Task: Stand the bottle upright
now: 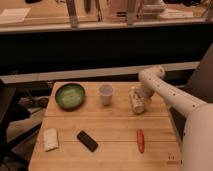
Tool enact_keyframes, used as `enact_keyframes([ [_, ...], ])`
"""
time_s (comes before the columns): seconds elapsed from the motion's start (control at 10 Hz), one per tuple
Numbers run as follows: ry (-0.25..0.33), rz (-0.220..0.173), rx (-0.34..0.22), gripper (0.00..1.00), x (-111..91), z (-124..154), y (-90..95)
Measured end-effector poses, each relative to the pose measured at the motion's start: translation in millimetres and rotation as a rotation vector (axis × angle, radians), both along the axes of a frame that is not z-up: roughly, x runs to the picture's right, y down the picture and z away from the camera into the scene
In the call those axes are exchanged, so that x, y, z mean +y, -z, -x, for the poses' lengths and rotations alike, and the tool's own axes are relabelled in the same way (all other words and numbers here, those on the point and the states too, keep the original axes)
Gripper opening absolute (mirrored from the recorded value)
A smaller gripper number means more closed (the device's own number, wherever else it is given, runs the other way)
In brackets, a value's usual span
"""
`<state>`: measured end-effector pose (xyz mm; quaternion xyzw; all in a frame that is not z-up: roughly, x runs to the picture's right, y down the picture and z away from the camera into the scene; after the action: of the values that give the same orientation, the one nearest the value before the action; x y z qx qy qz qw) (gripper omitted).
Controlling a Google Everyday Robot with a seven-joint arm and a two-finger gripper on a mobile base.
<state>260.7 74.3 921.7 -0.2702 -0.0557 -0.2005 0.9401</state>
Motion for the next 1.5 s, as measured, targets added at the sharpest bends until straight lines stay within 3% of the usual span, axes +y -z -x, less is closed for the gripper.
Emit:
enact_keyframes([
  [0.4, 0.116, -0.007, -0.112, 0.80, -2.5, 9.6, 13.8],
  [1.1, 0.252, -0.054, -0.257, 0.80, -5.0, 32.7, 30.2],
  [1.3, 0.289, -0.047, -0.286, 0.80, -0.5, 39.8, 32.4],
  [1.5, 0.317, -0.011, -0.291, 0.80, 9.0, 46.1, 26.3],
])
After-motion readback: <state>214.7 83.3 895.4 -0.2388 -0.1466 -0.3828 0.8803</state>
